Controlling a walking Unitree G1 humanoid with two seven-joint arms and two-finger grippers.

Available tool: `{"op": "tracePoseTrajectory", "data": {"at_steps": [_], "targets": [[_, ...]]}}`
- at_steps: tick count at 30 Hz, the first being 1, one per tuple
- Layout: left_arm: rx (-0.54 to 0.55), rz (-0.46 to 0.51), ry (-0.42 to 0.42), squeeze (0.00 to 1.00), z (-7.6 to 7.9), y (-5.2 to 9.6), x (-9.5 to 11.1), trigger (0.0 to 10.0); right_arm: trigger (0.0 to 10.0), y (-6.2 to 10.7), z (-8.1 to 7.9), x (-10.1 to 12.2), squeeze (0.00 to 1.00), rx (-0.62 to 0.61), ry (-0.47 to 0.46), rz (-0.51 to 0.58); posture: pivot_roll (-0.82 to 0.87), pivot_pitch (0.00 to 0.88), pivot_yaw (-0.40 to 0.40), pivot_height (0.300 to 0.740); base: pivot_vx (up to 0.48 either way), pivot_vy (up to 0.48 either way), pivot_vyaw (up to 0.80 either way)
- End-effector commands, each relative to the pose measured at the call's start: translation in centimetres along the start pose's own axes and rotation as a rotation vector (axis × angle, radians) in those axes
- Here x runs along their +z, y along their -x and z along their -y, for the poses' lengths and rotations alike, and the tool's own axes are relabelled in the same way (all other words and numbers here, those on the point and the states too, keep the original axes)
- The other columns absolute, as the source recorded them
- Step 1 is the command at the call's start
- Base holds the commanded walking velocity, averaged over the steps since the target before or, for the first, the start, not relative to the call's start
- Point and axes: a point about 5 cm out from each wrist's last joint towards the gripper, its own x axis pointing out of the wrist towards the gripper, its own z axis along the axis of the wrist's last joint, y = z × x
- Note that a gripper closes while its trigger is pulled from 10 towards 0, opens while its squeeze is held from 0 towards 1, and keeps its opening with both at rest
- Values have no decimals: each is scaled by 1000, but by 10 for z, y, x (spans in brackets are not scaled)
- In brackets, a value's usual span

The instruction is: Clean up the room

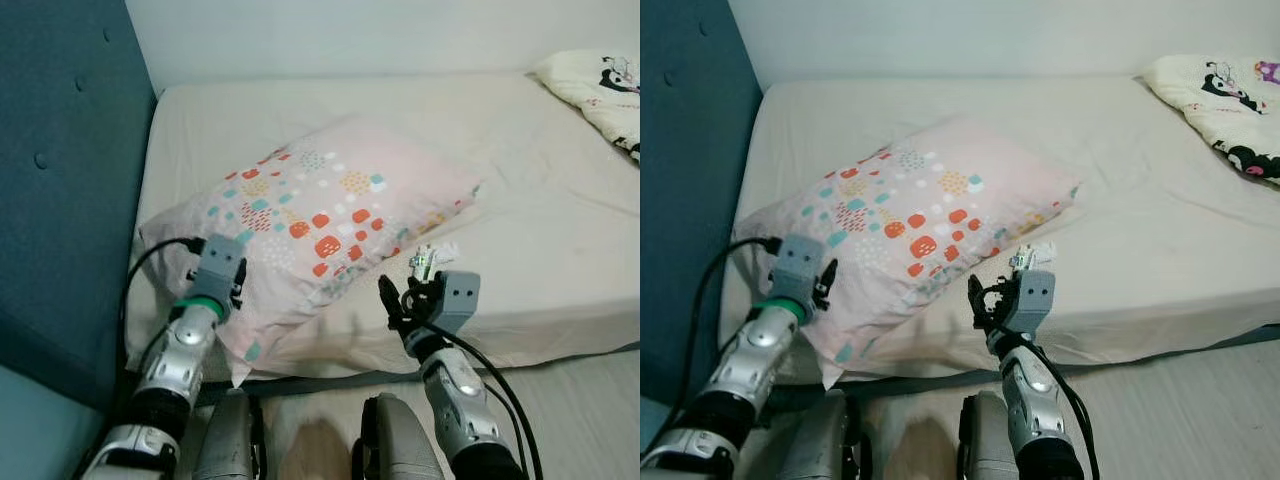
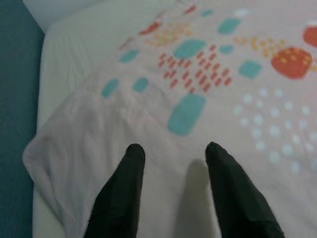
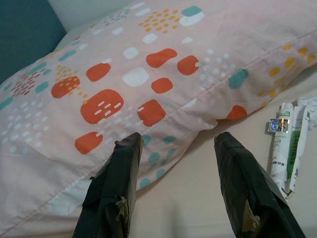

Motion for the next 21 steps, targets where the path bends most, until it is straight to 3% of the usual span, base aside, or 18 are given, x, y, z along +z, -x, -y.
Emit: {"op": "tracePoseTrajectory", "data": {"at_steps": [1,3,12,13,17,21], "targets": [[2,-33,22,1000,-13,-4,-1,10000,10000,2,-2,-3,0,15,-11,-18,22,112,15,625,0,0,0],[-6,-28,16,1000,-21,-7,3,10000,10000,1,-4,-3,0,27,-15,-19,22,112,15,625,0,0,0],[-47,-22,1,1000,-19,-13,14,10000,10000,-3,-10,0,0,43,-26,-18,19,130,23,625,0,0,0],[-48,-18,9,0,-16,-12,14,10000,10000,-2,-11,0,0,46,-9,-16,18,137,20,620,0,0,0],[-54,-15,22,0,-10,-11,13,10000,10000,-1,-13,-1,0,57,27,-17,19,139,18,605,0,0,0],[-57,-27,21,0,-15,-12,13,10000,10000,0,-13,-2,0,58,24,-26,22,142,15,590,0,0,0]]}}
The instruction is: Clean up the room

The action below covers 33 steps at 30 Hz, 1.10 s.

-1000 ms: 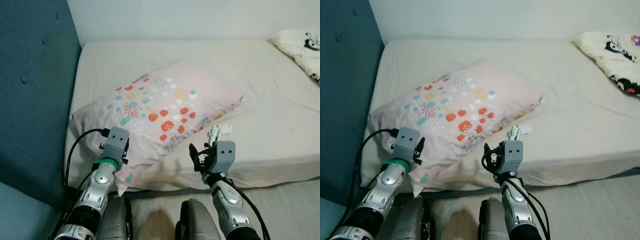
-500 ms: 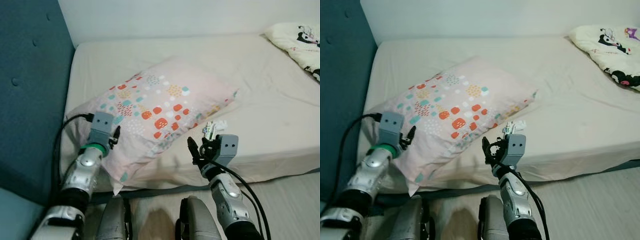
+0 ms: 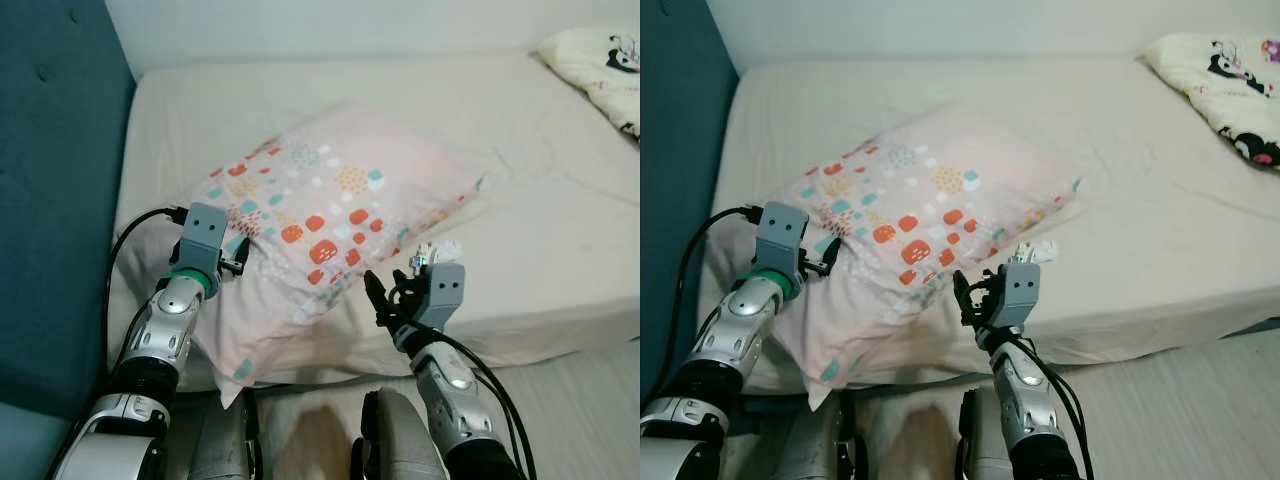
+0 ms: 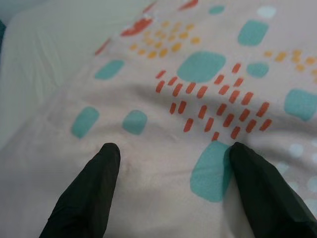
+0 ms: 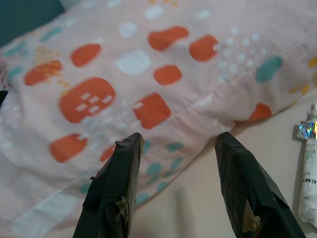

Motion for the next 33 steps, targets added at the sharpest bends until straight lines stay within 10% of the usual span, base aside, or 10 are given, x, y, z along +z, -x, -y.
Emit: {"op": "tracePoseTrajectory", "data": {"at_steps": [1,20,23,28,31,33], "targets": [[-6,-53,21,0,-4,2,-9,10000,10000,5,2,-6,0,-13,-7,-23,23,142,15,585,0,0,0],[87,117,-22,0,-67,-20,78,10000,10000,-11,-19,6,0,126,-159,-18,32,151,31,560,0,0,0],[-151,-87,149,0,-66,-19,59,10000,10000,-12,-20,4,0,115,-187,-26,46,153,33,560,0,0,0],[-236,-188,184,0,-65,-15,40,10000,10000,-10,-21,2,0,112,-188,-32,51,155,37,560,0,0,0],[-243,-300,88,0,-69,-10,16,10000,10000,-7,-19,1,0,106,-194,-37,54,154,38,560,0,0,0],[-259,-427,-135,0,-66,0,-15,10000,10000,-5,-17,-1,0,98,-196,-43,56,150,40,560,0,0,0]]}}
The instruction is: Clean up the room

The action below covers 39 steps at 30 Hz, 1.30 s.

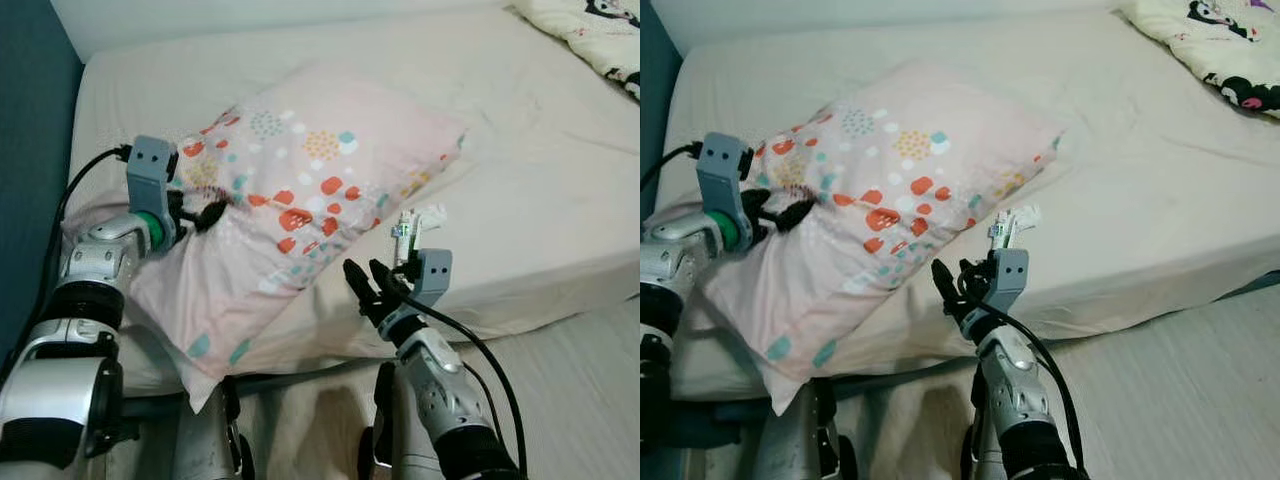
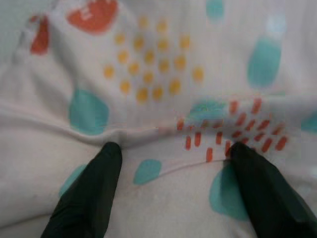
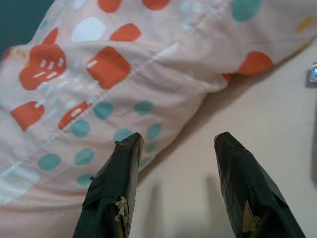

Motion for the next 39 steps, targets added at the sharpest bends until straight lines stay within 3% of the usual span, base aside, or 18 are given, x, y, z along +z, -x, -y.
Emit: {"op": "tracePoseTrajectory", "data": {"at_steps": [1,2,4,5,6,7,8,9,10,15,24,27,29,33,34,35,36,39], "targets": [[-66,-257,-135,0,16,1,-63,10000,10000,7,5,-6,0,-28,-21,-20,55,149,40,560,0,0,0],[-115,-304,-179,0,25,1,-77,10000,10000,7,6,-6,0,-31,-21,-21,54,148,40,560,0,0,0],[-216,-352,-182,0,44,1,-94,10000,10000,8,7,-5,0,-34,-22,-22,47,145,40,560,0,0,0],[-216,-352,-182,0,44,1,-94,10000,10000,8,7,-5,0,-34,-22,-22,47,145,40,560,0,0,0],[-302,-348,-196,0,63,0,-98,7647,10000,9,8,-5,0,-37,-20,-21,43,144,38,560,0,0,0],[-323,-341,-201,0,69,-1,-98,5843,10000,9,9,-4,0,-39,-19,-20,43,144,38,560,0,0,0],[-341,-318,-204,0,76,-3,-96,1216,10000,9,9,-4,0,-41,-17,-19,43,140,36,560,0,0,0],[-341,-318,-204,0,76,-3,-96,1216,10000,9,9,-4,0,-41,-17,-19,43,140,36,560,0,0,0],[-333,-280,-193,0,81,-6,-89,0,10000,9,10,-3,0,-43,-16,-18,47,138,35,560,0,0,0],[-291,-186,-179,0,85,-14,-70,0,10000,8,11,-2,0,-47,-13,-16,51,130,37,560,0,0,0],[-244,-184,-163,0,81,-10,-73,0,10000,6,9,-3,0,-57,-18,-11,54,129,44,560,0,0,0],[-247,-194,-180,0,82,-7,-78,0,10000,8,12,-3,0,-69,-19,-8,53,132,45,560,0,0,0],[-248,-184,-246,0,82,-6,-80,0,10000,9,13,-2,0,-78,-15,-9,54,134,45,560,0,0,0],[-197,-159,-263,0,80,-8,-76,0,10000,9,15,-2,0,-84,-13,-8,55,136,46,560,0,0,0],[-184,-139,-255,0,80,-9,-72,8157,10000,9,15,-2,0,-87,-12,-7,53,137,46,560,0,0,0],[-170,-127,-258,0,80,-10,-69,8157,10000,9,16,-2,0,-89,-11,-6,53,137,46,560,0,0,0],[-134,-95,-253,0,78,-11,-61,10000,10000,9,16,-2,0,-91,-9,-4,53,138,47,560,0,0,0],[-108,-73,-251,0,76,-12,-56,10000,10000,9,16,-2,0,-93,-7,-2,53,138,47,560,0,0,0]]}}
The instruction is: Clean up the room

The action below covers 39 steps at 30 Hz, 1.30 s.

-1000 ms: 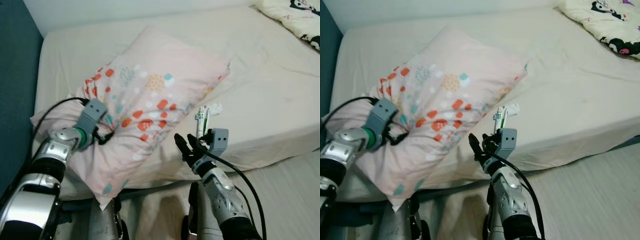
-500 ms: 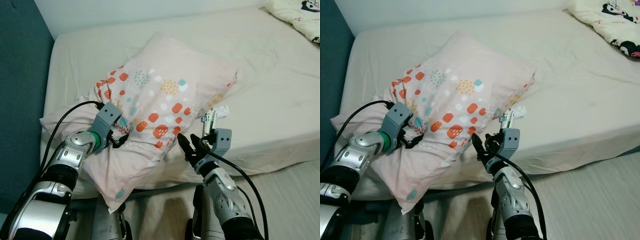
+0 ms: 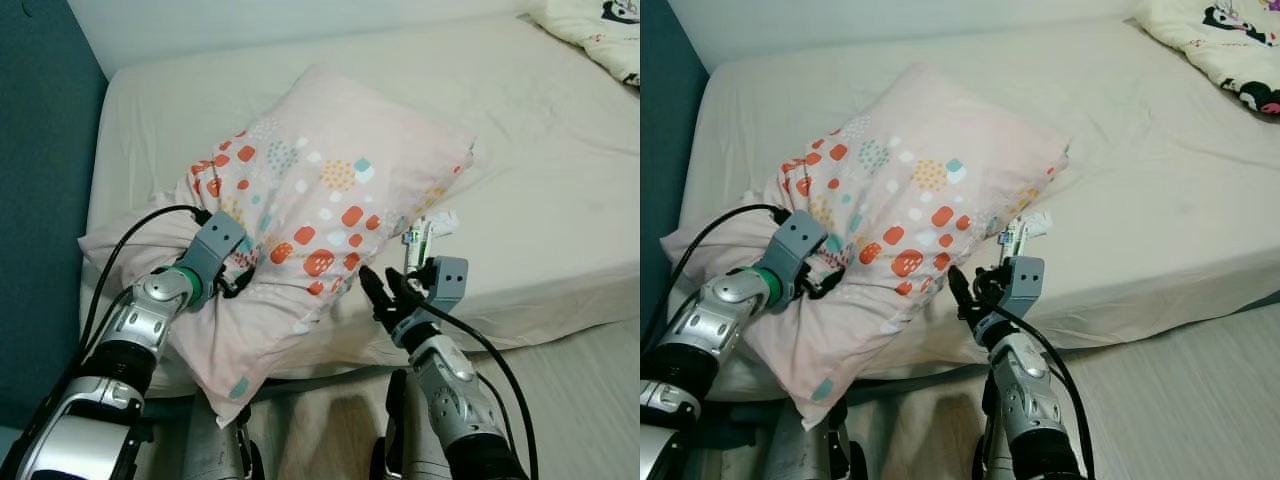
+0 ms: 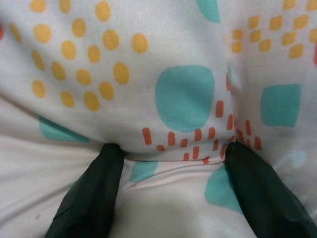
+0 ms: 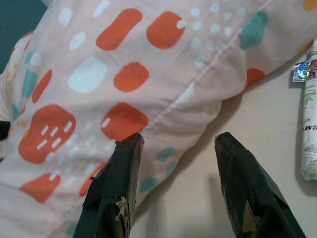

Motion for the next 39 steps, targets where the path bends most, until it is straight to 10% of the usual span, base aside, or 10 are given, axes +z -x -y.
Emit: {"op": "tracePoseTrajectory", "data": {"at_steps": [1,2,26,34,35,39], "targets": [[-10,-60,10,0,11,0,-16,4745,10000,2,1,-3,0,-14,0,-6,52,138,46,560,0,0,0],[-4,-35,17,0,7,1,-8,0,10000,2,1,-3,0,-13,5,-5,55,138,45,560,0,0,0],[-73,7,-31,0,13,17,2,0,10000,1,1,-4,0,-23,5,1,59,142,51,560,0,0,0],[129,303,118,0,1,21,60,78,10000,0,7,2,0,-59,24,14,56,143,43,560,0,0,0],[188,359,138,0,-5,23,73,9020,10000,-1,8,3,0,-70,29,15,56,142,39,560,0,0,0],[315,475,190,0,-18,31,99,10000,10000,-3,11,6,0,-86,38,17,54,141,34,560,0,0,0]]}}
